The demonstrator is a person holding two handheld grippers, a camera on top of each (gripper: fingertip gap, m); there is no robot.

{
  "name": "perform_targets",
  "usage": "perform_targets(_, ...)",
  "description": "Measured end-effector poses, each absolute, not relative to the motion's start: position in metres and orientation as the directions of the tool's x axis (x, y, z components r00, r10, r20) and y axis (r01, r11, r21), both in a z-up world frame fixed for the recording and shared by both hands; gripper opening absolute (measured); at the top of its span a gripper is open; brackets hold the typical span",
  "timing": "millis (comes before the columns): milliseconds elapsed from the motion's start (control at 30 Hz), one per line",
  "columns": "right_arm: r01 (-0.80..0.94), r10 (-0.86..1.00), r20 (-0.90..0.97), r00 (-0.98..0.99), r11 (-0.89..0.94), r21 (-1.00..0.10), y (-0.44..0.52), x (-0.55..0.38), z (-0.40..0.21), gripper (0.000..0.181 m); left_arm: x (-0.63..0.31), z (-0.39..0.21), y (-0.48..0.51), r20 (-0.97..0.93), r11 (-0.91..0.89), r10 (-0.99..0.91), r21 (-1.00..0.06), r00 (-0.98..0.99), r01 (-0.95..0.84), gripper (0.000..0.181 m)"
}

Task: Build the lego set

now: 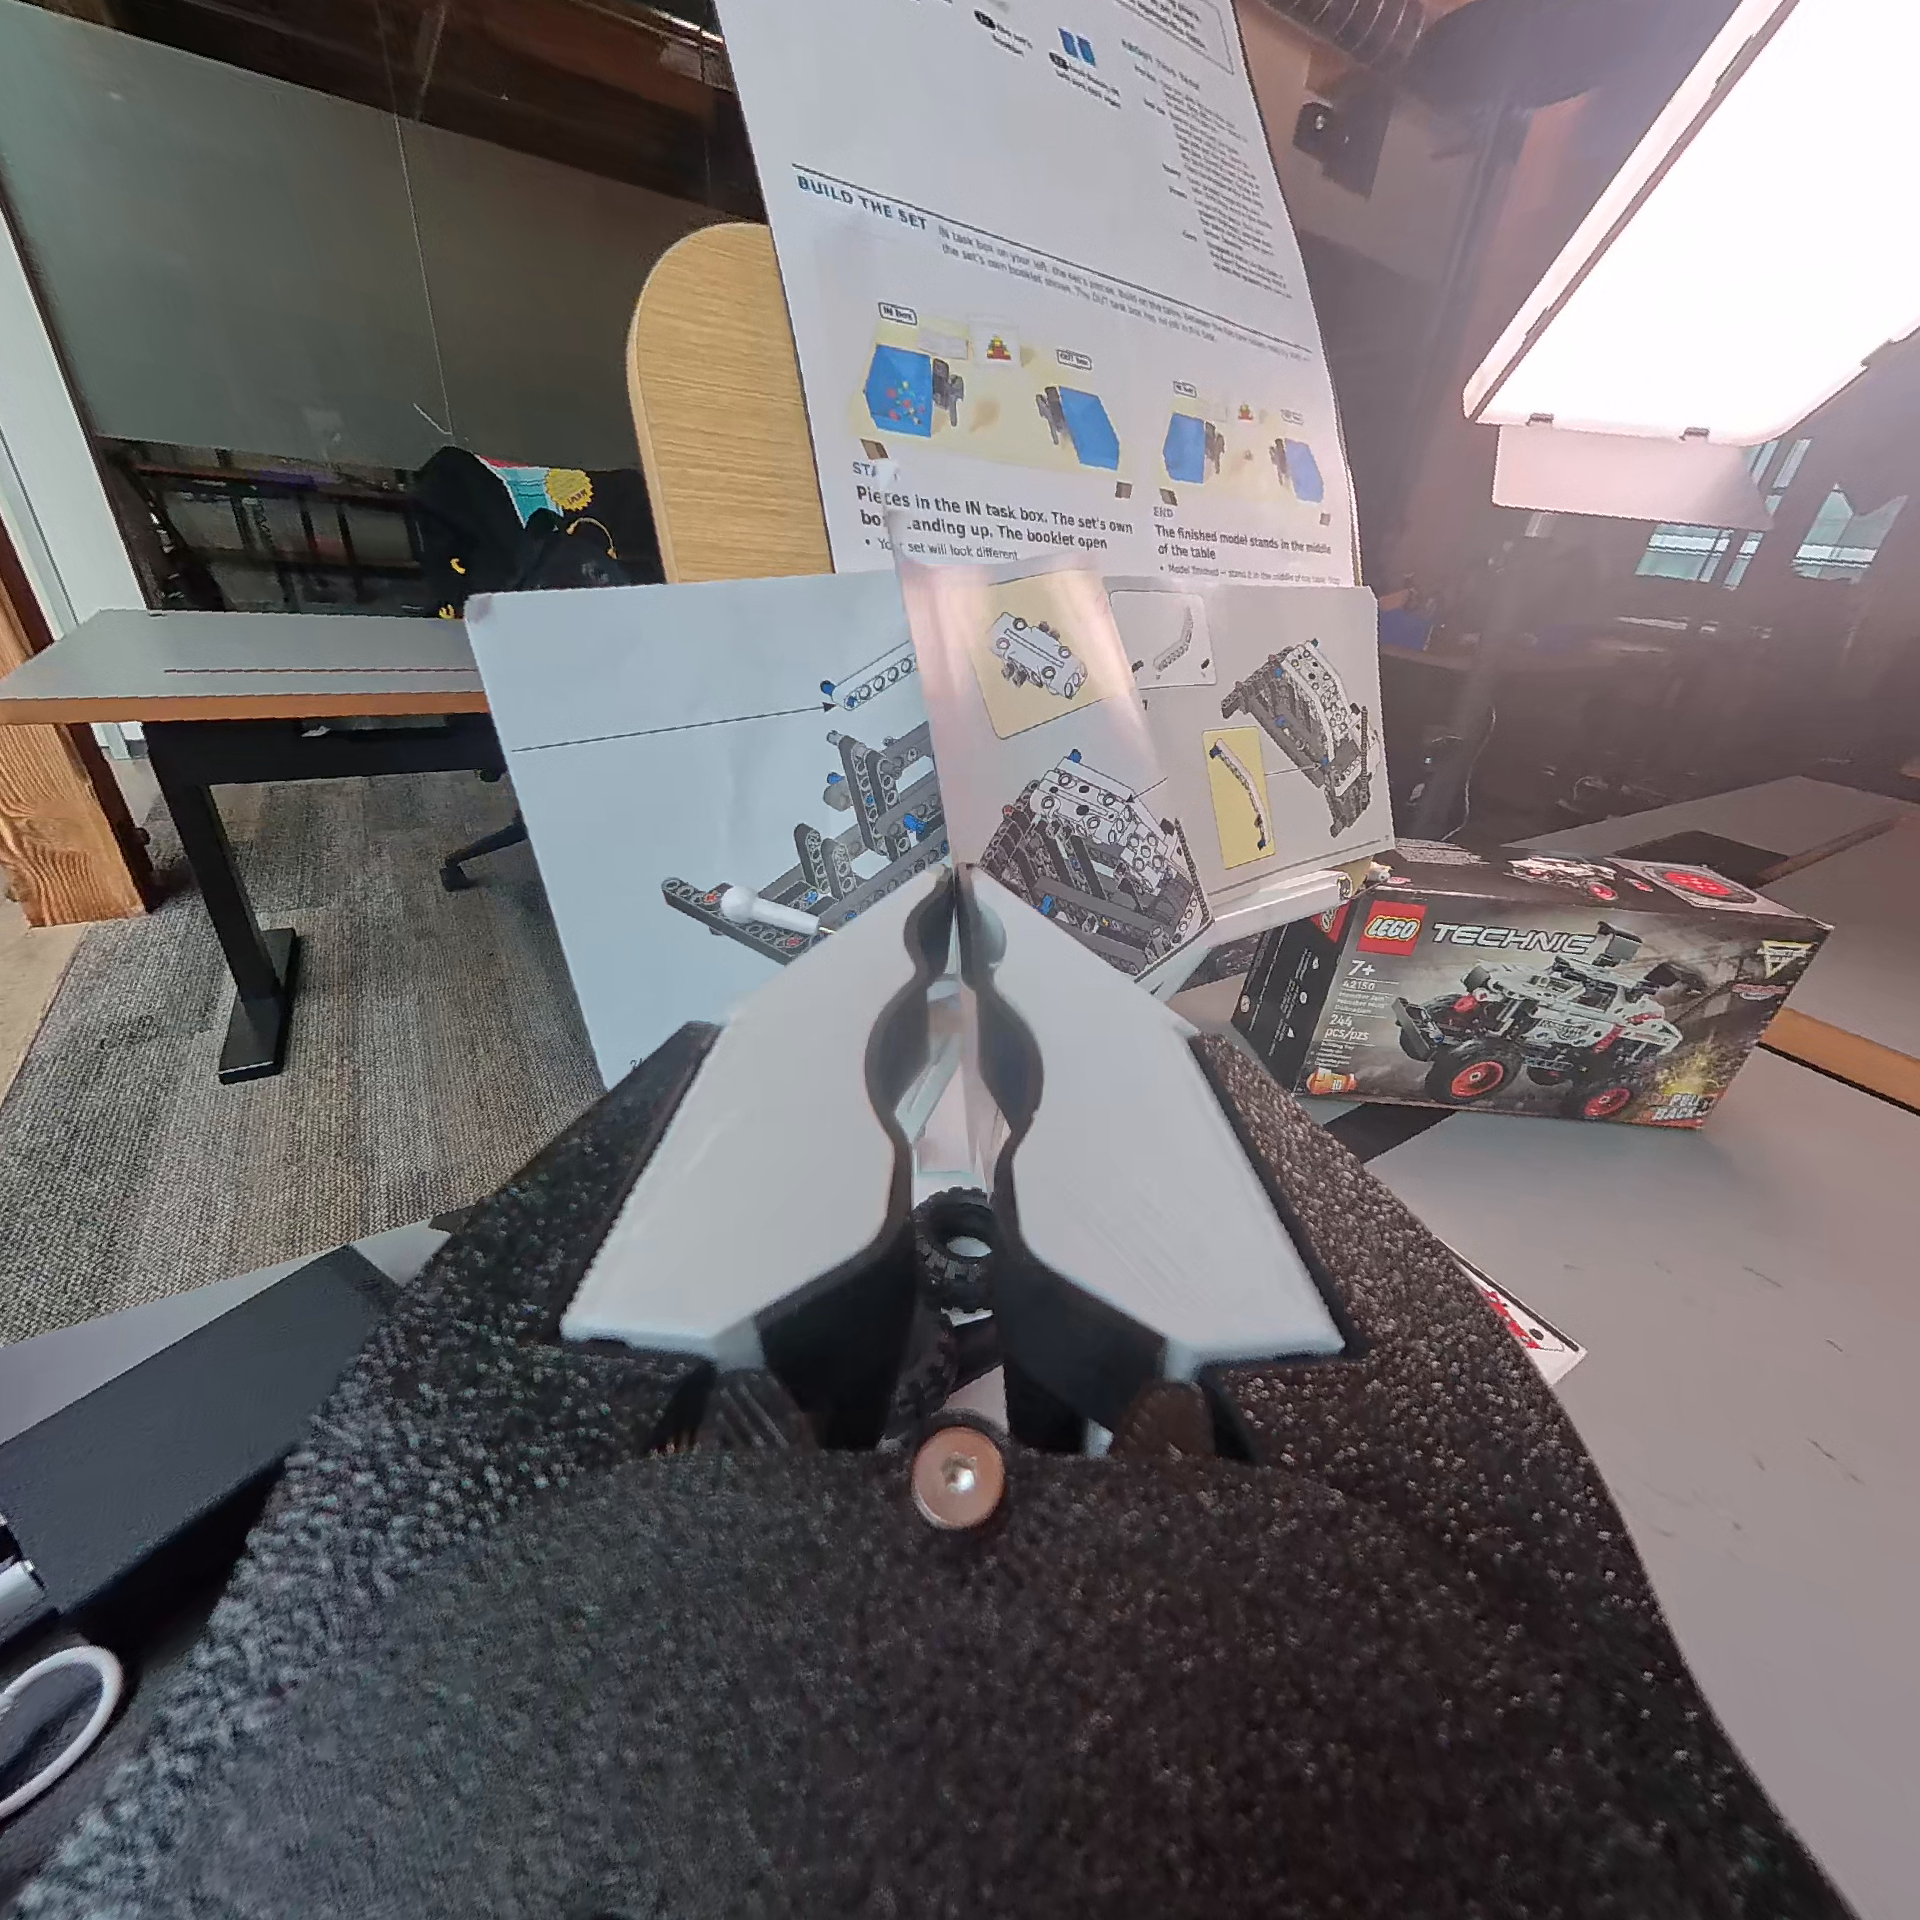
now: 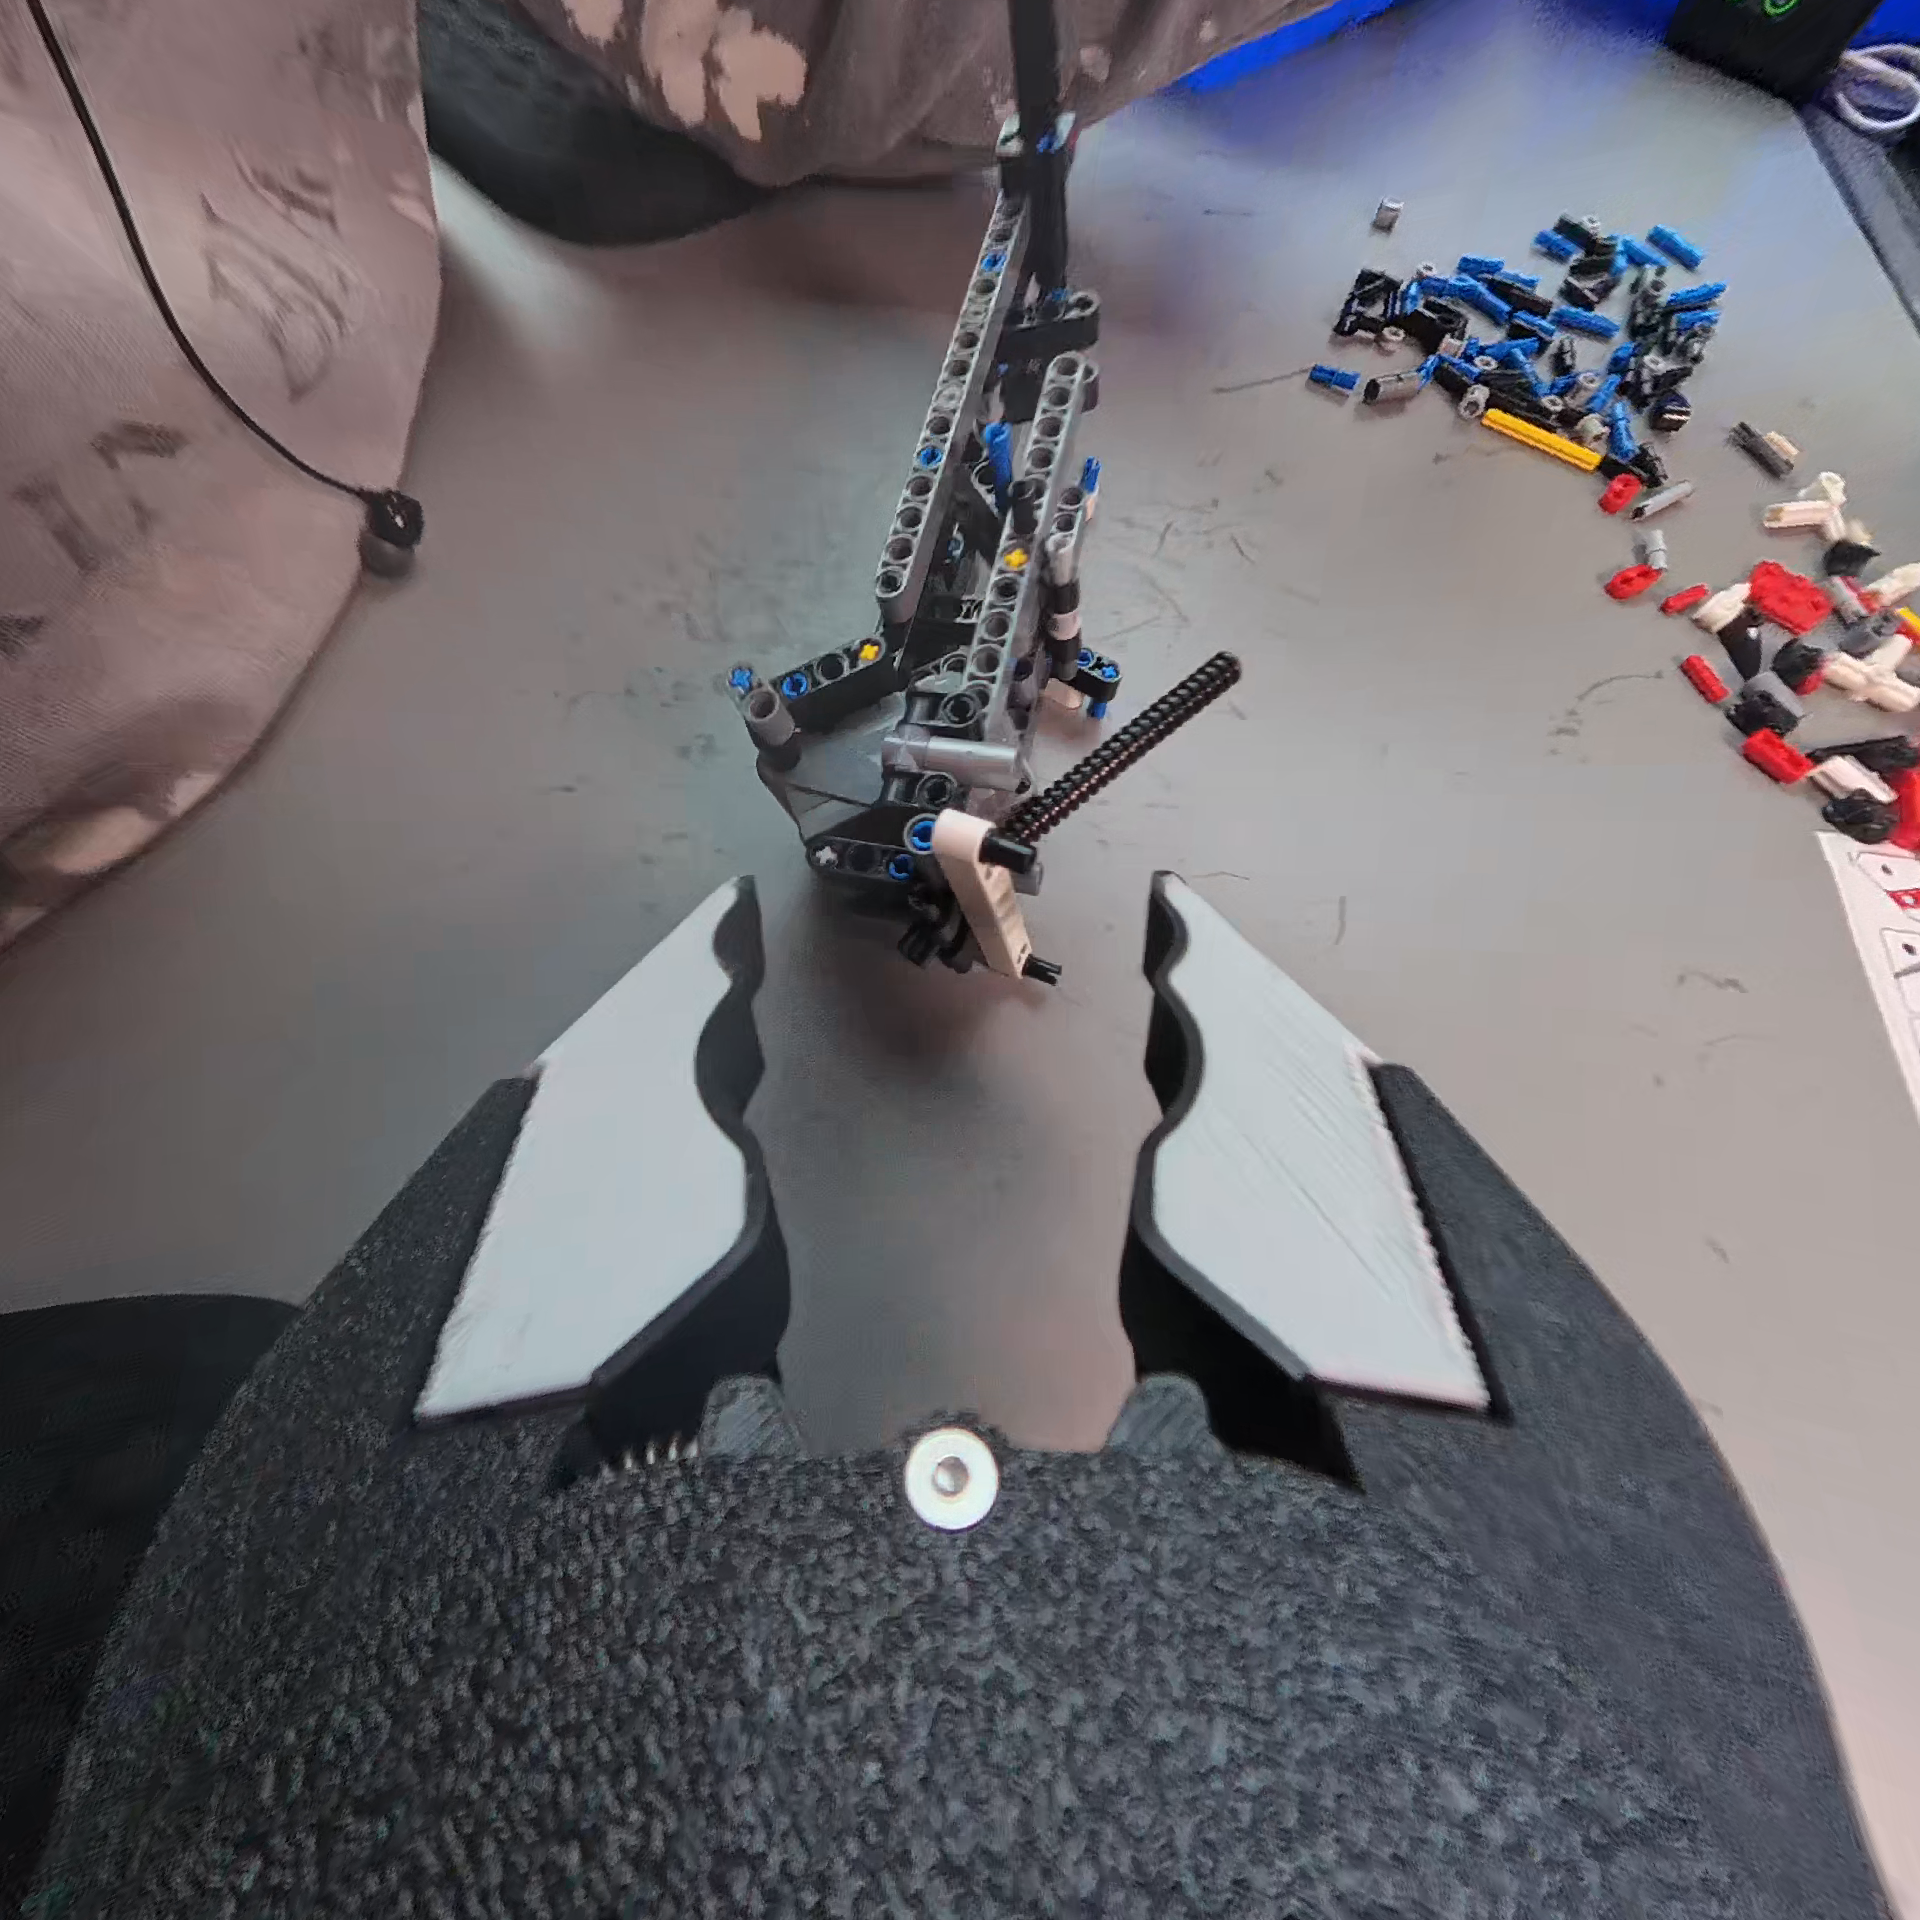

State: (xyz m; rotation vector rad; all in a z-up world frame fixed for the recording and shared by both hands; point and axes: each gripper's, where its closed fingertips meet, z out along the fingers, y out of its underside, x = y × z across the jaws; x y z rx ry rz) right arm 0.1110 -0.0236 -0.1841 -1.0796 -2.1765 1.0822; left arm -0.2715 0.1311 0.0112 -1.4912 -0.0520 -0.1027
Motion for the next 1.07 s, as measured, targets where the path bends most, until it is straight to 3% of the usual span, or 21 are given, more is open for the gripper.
perform_targets(33, 0.449, 0.827, 0.029, -0.562, 0.334, -0.829, -0.018, 0.113, -0.173, 0.081, -0.273, 0.011, 0.131, 0.101, 0.077, -0.035, -0.992, 0.994, 0.103, 0.000)
perform_targets(100, 0.395, 0.851, 0.031, -0.524, 0.275, -0.876, 0.000, 0.109, -0.142, 0.079, -0.274, 0.012, 0.130, 0.106, 0.081, -0.033, -0.991, 0.994, 0.108, 0.000)
perform_targets(200, 0.265, 0.916, 0.104, -0.387, 0.218, -0.939, 0.044, 0.088, -0.089, 0.066, -0.274, 0.014, 0.129, 0.109, 0.086, -0.035, -0.990, 0.993, 0.111, 0.000)
perform_targets(367, 0.075, 0.974, 0.226, 0.000, 0.226, -0.971, 0.140, 0.033, -0.028, 0.030, -0.273, 0.015, 0.129, 0.105, 0.088, -0.038, -0.990, 0.994, 0.108, 0.000)
perform_targets(467, -0.008, 0.956, 0.189, 0.224, 0.195, -0.981, 0.202, 0.001, -0.009, 0.015, -0.273, 0.014, 0.129, 0.108, 0.085, -0.039, -0.990, 0.993, 0.111, 0.000)
perform_targets(633, -0.044, 0.873, 0.084, 0.480, 0.119, -0.992, 0.287, -0.042, -0.014, 0.005, -0.275, 0.015, 0.128, 0.106, 0.089, -0.032, -0.990, 0.994, 0.109, 0.000)
perform_targets(1067, -0.095, 0.778, 0.019, 0.628, 0.101, -0.990, 0.347, -0.077, -0.005, 0.000, -0.273, 0.016, 0.130, 0.110, 0.099, -0.032, -0.989, 0.993, 0.112, 0.000)
